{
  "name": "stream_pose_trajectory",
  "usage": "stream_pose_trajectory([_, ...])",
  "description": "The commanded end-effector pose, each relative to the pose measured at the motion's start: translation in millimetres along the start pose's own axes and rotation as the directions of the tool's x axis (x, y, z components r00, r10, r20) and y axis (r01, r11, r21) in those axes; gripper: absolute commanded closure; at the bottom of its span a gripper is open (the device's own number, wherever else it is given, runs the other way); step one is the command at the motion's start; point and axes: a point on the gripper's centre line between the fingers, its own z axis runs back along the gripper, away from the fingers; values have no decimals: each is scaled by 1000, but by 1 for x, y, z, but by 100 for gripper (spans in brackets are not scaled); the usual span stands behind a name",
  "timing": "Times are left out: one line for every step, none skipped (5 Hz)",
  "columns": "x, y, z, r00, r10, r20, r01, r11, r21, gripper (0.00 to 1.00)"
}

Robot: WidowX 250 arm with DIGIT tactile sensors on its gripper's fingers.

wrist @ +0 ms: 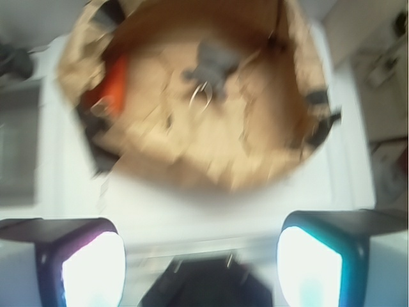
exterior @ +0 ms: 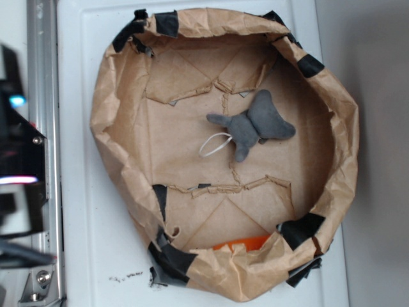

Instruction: Grab the gray animal.

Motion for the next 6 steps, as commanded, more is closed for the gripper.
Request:
stream_pose_trajectory([65,15,-79,996,75,51,-77,995,59,0])
stream_pose_trajectory([78,20,-117,993,121,2,-121,993,7,0])
stream_pose_trajectory([96,35,-144,960,276,-50,-278,960,-36,0])
stream_pose_trajectory([110,38,-158,934,349,-74,-353,934,-48,0])
stream_pose_trajectory([121,22,-184,924,366,-110,-372,927,-43,0])
stream_pose_trajectory([108,4,-210,927,334,-170,-340,940,-5,0])
